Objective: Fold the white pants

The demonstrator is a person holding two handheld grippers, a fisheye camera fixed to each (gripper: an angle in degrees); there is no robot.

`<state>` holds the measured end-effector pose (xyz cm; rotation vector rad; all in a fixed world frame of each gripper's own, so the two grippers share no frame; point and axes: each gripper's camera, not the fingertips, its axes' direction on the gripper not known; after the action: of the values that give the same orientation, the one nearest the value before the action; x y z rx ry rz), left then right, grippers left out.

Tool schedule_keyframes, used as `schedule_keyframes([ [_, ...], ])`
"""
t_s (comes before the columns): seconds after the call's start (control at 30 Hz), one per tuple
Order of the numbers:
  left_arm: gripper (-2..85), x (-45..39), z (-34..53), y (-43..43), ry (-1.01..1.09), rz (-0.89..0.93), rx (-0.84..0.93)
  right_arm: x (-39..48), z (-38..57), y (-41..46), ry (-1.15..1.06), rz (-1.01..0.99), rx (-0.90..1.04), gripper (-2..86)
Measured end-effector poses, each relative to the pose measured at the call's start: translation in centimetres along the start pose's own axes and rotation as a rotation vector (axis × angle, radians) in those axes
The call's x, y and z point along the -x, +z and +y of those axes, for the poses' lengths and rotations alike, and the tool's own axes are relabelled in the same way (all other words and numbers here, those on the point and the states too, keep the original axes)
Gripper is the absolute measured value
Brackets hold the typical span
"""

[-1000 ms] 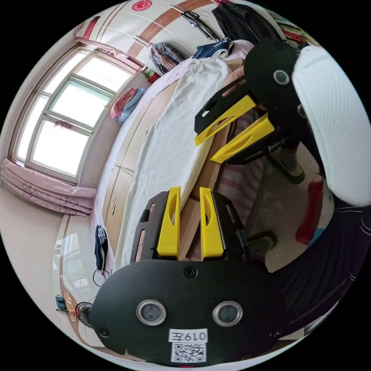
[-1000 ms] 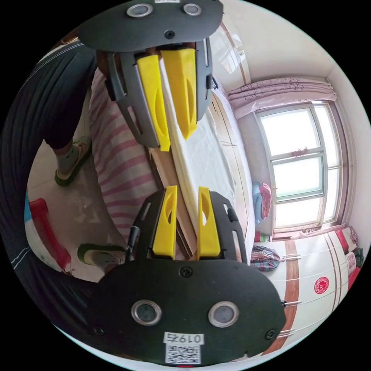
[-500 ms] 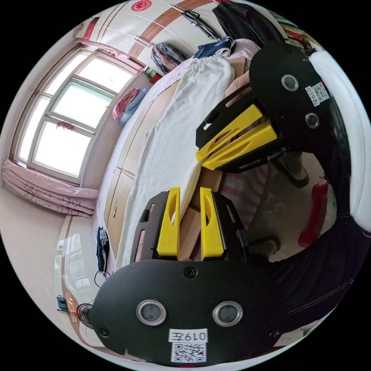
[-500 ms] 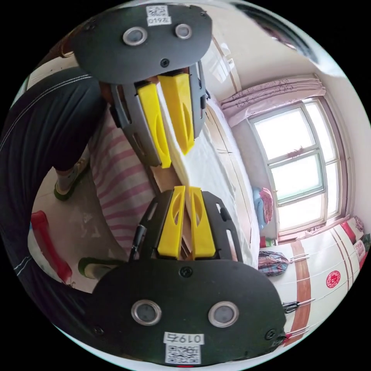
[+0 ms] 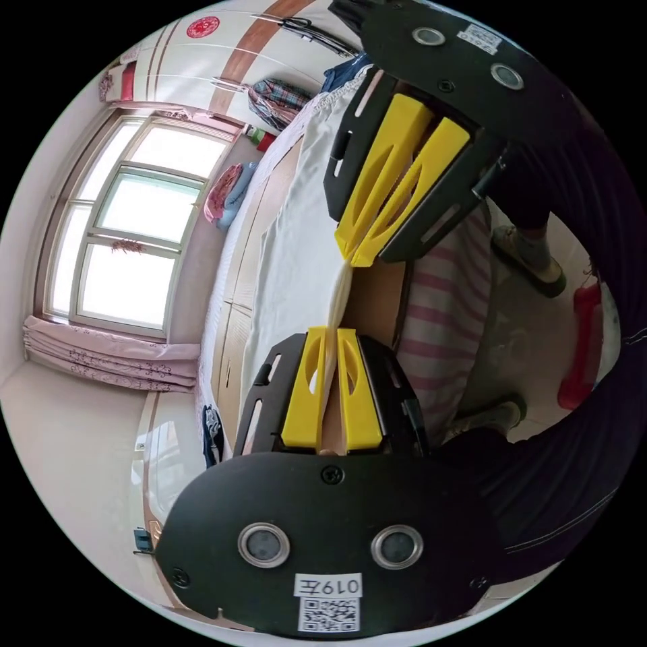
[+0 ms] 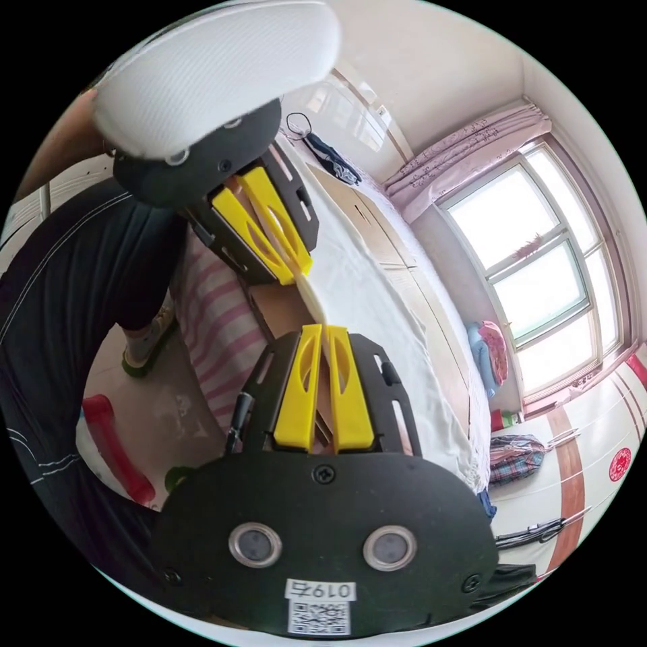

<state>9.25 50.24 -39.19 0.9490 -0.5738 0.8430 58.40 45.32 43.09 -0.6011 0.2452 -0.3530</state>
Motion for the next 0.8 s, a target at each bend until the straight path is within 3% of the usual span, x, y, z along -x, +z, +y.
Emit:
schedule_keyframes([
  [0.33, 1.9, 4.6, -0.3, 0.2, -0.027, 0.072, -0.005, 0.2, 2.6, -1.8, -0.090, 0.141, 0.097, 7.8],
  [0.6, 1.7, 9.2, 0.4, -0.2, -0.090, 0.118, -0.037, -0.8, 4.7, -3.4, -0.083, 0.199, 0.167, 8.1],
  [0.8, 1.6, 12.8, 0.8, -0.1, -0.145, 0.173, -0.053, -0.9, 4.7, -3.0, -0.214, 0.309, 0.228, 8.0],
])
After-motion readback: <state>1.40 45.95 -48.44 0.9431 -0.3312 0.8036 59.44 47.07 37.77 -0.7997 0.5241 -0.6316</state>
